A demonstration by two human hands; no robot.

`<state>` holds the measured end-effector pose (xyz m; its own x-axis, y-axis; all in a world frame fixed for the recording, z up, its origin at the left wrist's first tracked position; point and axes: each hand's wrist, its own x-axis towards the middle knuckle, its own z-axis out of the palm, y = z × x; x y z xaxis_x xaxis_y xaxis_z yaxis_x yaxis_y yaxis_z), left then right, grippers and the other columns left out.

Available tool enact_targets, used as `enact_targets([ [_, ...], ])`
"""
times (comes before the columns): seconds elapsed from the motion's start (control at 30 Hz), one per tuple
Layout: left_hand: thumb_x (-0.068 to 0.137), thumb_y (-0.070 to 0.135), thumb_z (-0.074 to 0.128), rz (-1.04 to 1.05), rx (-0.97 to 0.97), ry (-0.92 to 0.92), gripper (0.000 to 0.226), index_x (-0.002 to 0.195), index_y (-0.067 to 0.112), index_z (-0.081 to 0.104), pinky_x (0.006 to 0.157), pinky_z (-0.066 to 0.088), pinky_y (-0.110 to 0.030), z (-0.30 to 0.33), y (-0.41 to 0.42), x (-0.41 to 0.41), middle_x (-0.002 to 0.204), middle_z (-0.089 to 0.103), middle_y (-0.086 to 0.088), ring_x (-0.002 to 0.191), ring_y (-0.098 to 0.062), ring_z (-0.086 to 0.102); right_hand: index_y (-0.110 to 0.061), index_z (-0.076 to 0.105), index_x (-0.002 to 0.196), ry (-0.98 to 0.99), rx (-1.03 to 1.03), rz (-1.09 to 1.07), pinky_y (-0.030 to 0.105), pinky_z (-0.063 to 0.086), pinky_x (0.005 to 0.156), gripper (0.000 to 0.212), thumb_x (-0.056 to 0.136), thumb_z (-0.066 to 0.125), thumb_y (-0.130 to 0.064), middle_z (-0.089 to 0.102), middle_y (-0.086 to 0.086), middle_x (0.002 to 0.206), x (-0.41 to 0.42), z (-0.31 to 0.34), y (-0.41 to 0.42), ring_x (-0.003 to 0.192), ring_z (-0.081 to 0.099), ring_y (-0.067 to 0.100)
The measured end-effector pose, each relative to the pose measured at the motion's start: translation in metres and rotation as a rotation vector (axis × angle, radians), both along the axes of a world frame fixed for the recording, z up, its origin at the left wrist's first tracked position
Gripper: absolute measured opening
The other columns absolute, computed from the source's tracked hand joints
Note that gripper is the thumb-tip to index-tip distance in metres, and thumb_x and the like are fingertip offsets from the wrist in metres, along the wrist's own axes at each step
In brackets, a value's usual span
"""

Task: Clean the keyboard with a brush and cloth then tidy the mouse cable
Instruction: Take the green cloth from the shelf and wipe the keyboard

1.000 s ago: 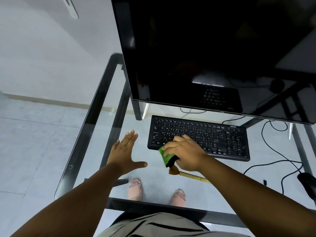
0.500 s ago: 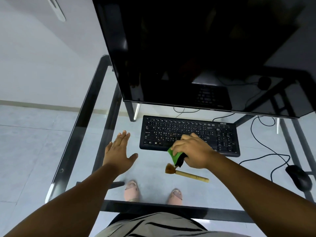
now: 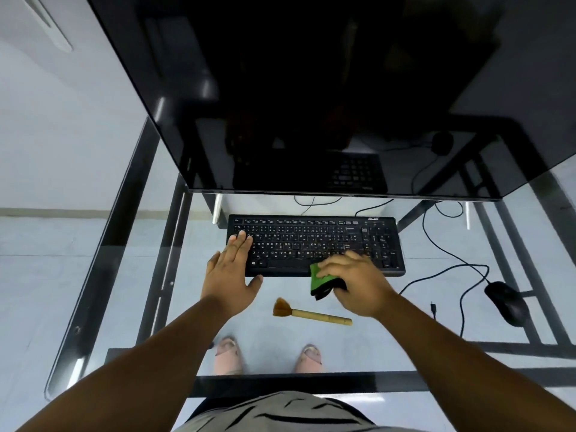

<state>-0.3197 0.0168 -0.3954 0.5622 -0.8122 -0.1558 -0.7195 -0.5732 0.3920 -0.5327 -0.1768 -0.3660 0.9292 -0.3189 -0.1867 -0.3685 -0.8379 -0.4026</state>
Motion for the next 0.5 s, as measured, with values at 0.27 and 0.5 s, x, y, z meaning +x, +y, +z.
enact_targets([
  [0.27,0.080,0.060,0.059,-0.062,0.026,-0.043,0.096,0.154,0.023,0.009,0.119,0.004,-0.037,0.001,-0.026,-0.012,0.162,0.000,0.009,0.148,-0.011,-0.004,-0.036,0.071,0.098,-0.074,-0.059,-0.153,0.037,0.046,0.077,0.037,0.066,0.061,-0.019,0.066,-0.021,0.110,-0.041,-0.015,-0.004,0.091,0.054,0.014],
  [0.5,0.077,0.067,0.057,-0.109,0.056,-0.062,0.102,0.154,0.023,0.005,0.118,0.002,-0.038,0.001,-0.048,-0.027,0.162,-0.004,0.008,0.148,-0.011,-0.006,-0.031,0.071,0.107,-0.182,-0.086,-0.269,0.038,0.050,0.081,0.045,0.067,0.065,-0.013,0.066,-0.017,0.117,-0.063,-0.023,-0.004,0.094,0.058,0.017],
])
